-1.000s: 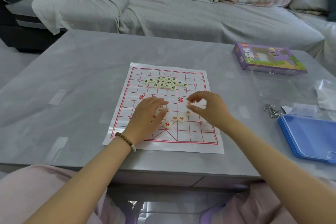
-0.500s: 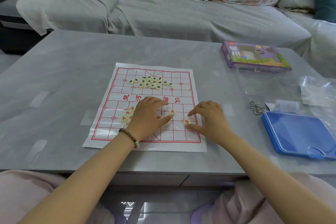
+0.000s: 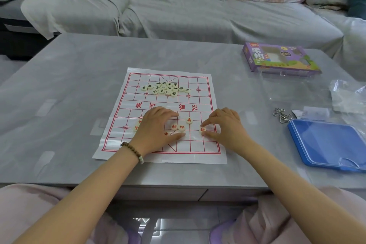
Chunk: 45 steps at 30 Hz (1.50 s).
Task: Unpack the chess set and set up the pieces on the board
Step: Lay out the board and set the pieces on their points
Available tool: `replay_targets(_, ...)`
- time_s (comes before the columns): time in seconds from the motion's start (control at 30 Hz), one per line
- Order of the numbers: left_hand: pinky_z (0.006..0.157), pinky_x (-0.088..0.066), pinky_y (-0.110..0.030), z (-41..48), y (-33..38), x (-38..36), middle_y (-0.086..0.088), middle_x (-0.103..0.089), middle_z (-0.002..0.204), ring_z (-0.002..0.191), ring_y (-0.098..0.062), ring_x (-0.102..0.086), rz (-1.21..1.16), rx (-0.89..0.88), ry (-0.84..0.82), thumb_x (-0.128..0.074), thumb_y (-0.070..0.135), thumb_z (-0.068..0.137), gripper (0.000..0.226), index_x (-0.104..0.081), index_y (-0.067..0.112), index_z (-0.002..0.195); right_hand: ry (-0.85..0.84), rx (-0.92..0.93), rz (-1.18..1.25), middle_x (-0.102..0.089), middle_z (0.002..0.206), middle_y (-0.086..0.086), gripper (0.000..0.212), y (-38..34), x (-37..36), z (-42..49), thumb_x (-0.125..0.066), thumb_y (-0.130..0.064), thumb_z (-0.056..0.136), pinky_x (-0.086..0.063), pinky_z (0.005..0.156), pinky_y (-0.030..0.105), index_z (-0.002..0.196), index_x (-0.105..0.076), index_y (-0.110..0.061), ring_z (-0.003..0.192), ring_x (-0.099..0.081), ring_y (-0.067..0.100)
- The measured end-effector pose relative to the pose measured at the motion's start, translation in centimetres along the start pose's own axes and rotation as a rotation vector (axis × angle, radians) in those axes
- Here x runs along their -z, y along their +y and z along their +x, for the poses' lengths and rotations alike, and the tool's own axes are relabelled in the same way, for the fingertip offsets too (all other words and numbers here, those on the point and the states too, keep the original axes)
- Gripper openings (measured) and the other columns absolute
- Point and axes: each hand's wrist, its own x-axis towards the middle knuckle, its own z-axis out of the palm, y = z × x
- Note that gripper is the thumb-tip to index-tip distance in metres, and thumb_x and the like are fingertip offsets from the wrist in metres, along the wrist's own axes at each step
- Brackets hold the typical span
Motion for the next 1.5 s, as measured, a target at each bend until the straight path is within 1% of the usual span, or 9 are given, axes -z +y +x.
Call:
replay_targets(0.2,0.108,-0.022,-0.029,-1.3,-1.8,1.0,0.011,-0.045,0.136,0.128,-0.012,-0.035,-0.048,0.030,0.021,-0.055,0.069,0.073,0.071,-0.046,0.028,0.131,-0.017,-0.011,0.046,-0.055,0.118,-0.011,0.030,-0.3,0.3,0.1,-0.063,-0.047,0.083,-0.019,0.092,0.021,0.111,-0.063,-0.037,0.111,-0.042,0.010)
replay_targets(0.4,0.112,-0.017,-0.034,-2.7,-3.9,2.0,0.011,-0.032,0.147,0.137,-0.013,-0.024,-0.058,0.090,-0.018,-0.049,0.078,0.067,0.086,-0.034,0.031,0.138,-0.016,0.047,0.160,-0.056,0.124,-0.011,0.032,-4.0,0.0,1.0,-0.062,-0.042,0.085,-0.026,0.100,0.024,0.116,-0.061,-0.032,0.117,-0.044,0.010)
replay_targets(0.53,0.113,-0.019,-0.037,-3.8,-5.4,2.3,0.011,-0.022,0.152,0.140,-0.014,-0.018,-0.099,0.144,-0.053,-0.037,0.091,0.052,0.111,-0.022,0.031,0.144,-0.144,0.072,0.308,-0.040,0.145,-0.012,0.044,-6.8,-1.3,0.5,-0.047,-0.040,0.094,-0.026,0.111,0.026,0.137,-0.043,-0.031,0.132,-0.036,0.007)
replay_targets(0.7,0.114,-0.022,-0.037,-5.1,-6.6,2.6,0.009,-0.020,0.153,0.140,-0.012,-0.018,-0.136,0.181,-0.092,-0.048,0.084,0.059,0.108,-0.018,0.028,0.146,-0.213,0.098,0.341,-0.020,0.155,-0.011,0.051,-8.3,-3.2,-0.5,-0.033,-0.040,0.099,-0.014,0.113,0.022,0.148,-0.021,-0.028,0.142,-0.017,0.007)
replay_targets(0.87,0.115,-0.021,-0.036,-5.6,-7.3,2.6,0.011,-0.020,0.153,0.141,-0.011,-0.017,-0.155,0.168,-0.090,-0.040,0.089,0.053,0.112,-0.018,0.030,0.146,-0.212,0.134,0.375,-0.028,0.152,-0.009,0.046,-9.3,-3.7,0.1,-0.034,-0.037,0.100,-0.020,0.111,0.021,0.144,-0.030,-0.026,0.139,-0.024,0.007)
replay_targets(1.0,0.114,-0.024,-0.036,-5.4,-7.0,2.9,0.010,-0.026,0.150,0.138,-0.010,-0.022,-0.167,0.153,-0.067,-0.047,0.078,0.066,0.095,-0.025,0.028,0.144,-0.015,0.049,0.449,-0.052,0.132,-0.008,0.030,-9.7,-3.2,2.9,-0.050,-0.031,0.095,-0.033,0.104,0.023,0.125,-0.055,-0.026,0.123,-0.044,0.008)
replay_targets(1.13,0.113,-0.023,-0.036,-4.7,-6.6,3.3,0.009,-0.029,0.149,0.137,-0.011,-0.024,-0.180,0.179,-0.074,-0.041,0.071,0.069,0.085,-0.031,0.027,0.141,-0.016,0.036,0.385,-0.060,0.122,-0.003,0.024,-9.9,-2.3,7.0,-0.065,-0.029,0.086,-0.033,0.106,0.034,0.109,-0.068,-0.025,0.120,-0.046,0.014)
replay_targets(1.3,0.112,-0.019,-0.033,-4.1,-6.4,3.6,0.008,-0.030,0.149,0.137,-0.011,-0.023,-0.171,0.177,-0.091,-0.032,0.066,0.076,0.075,-0.035,0.025,0.140,-0.159,0.114,0.201,-0.059,0.117,-0.004,0.022,-10.9,-1.9,9.6,-0.073,-0.031,0.078,-0.036,0.098,0.039,0.100,-0.072,-0.028,0.114,-0.044,0.017)
replay_targets(1.5,0.107,-0.030,-0.033,-3.5,-5.8,3.4,0.006,-0.033,0.146,0.133,-0.013,-0.030,-0.253,0.214,-0.115,-0.041,0.061,0.080,0.071,-0.031,0.026,0.141,-0.077,0.125,0.241,-0.063,0.114,-0.006,0.022,-10.0,-1.5,10.2,-0.071,-0.036,0.079,-0.035,0.099,0.038,0.099,-0.072,-0.027,0.112,-0.049,0.015)
